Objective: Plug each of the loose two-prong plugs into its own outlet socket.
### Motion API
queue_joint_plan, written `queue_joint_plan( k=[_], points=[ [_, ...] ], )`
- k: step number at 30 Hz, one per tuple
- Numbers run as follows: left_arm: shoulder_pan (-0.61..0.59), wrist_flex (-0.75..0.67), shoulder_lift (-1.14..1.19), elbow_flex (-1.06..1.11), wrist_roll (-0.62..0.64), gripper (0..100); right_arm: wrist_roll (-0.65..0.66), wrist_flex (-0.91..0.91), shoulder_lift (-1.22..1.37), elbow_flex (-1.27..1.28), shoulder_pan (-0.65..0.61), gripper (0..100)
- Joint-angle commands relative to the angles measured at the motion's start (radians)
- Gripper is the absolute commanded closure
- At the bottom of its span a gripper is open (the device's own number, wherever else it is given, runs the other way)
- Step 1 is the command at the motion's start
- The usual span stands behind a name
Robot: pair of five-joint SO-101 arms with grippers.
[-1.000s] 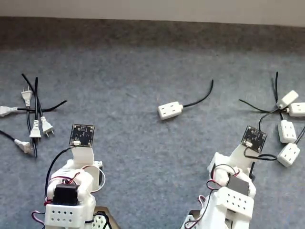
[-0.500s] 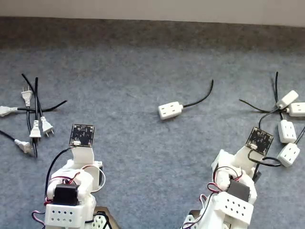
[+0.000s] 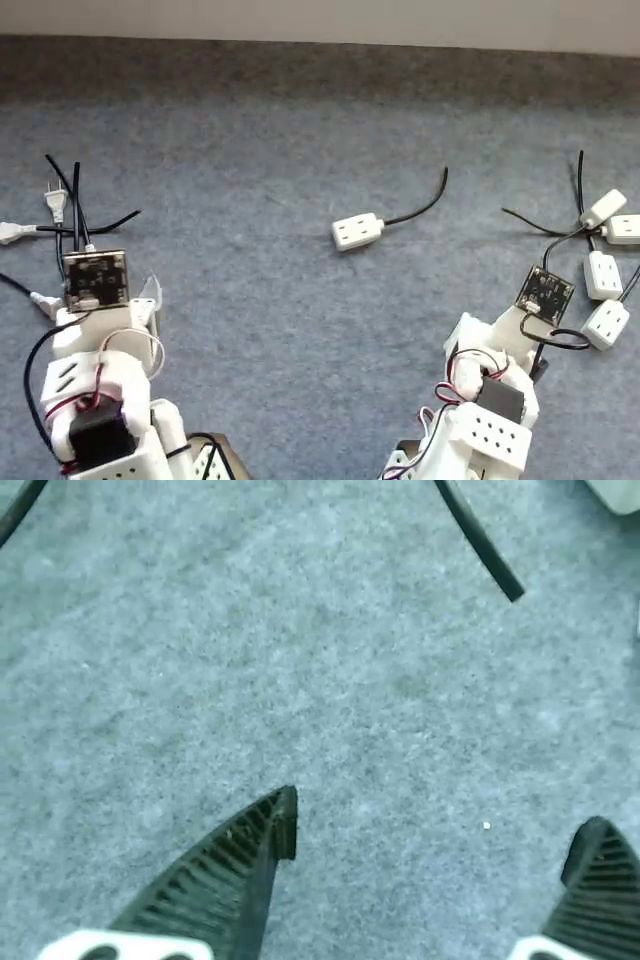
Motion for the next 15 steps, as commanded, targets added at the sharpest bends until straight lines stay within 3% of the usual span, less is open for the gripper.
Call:
queue_joint_plan(
  k=[1,5,9,15],
  points=[
    [-0.067,-0.074,0.045,-0.058,0.000,74,0.011,-0.013,-0.012,0.030,0.002,59.9],
    [-0.122,-0.137,0.265,-0.140,0.017,76,0.011,-0.013,-0.012,0.030,0.002,59.9],
    [-0.160,-0.112,0.639,-0.371,0.103,76,0.011,-0.013,-0.012,0.030,0.002,59.9],
    [-0.226,0.218,1.274,-0.878,0.201,76,0.011,-0.013,-0.012,0.031,0.002,59.9]
  ],
)
